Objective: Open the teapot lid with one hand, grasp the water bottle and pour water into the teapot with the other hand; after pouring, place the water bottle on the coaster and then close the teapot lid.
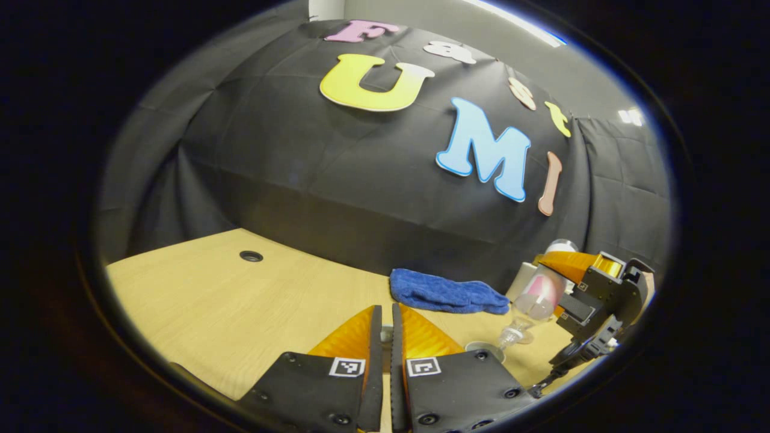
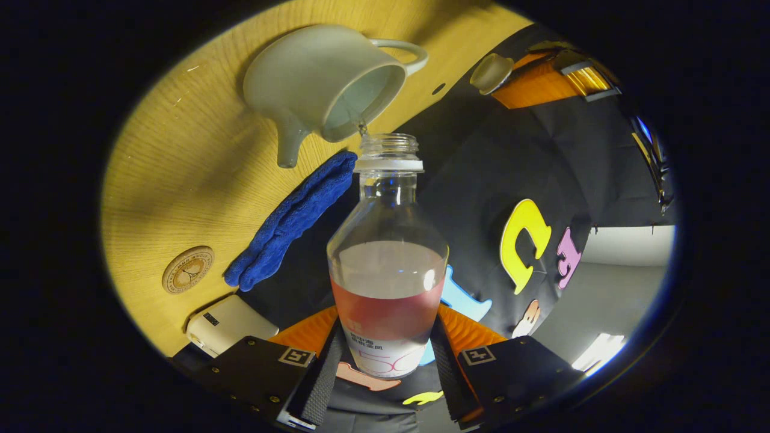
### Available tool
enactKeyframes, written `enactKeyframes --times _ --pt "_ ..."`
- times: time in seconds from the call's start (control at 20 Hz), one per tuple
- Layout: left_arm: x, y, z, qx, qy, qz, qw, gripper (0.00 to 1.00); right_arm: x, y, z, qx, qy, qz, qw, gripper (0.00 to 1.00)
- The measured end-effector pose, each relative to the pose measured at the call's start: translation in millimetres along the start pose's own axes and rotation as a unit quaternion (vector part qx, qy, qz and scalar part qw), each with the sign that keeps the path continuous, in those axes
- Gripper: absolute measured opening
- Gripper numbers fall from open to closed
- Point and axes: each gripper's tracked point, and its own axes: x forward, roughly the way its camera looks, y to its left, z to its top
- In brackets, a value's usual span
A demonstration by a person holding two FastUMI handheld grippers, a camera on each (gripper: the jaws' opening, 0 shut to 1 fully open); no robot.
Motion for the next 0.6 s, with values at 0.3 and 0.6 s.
enactKeyframes --times 0.3,0.6 --pt "0.1 -6.2 -4.4 -0.012 0.007 -0.008 1.000 0.12 -4.1 -2.1 3.5 -0.027 -0.004 -0.027 0.999 0.73" --pt "0.2 -6.9 -4.4 -0.015 0.005 -0.010 1.000 0.12 0.7 0.5 -3.2 0.025 -0.005 0.020 0.999 0.74"
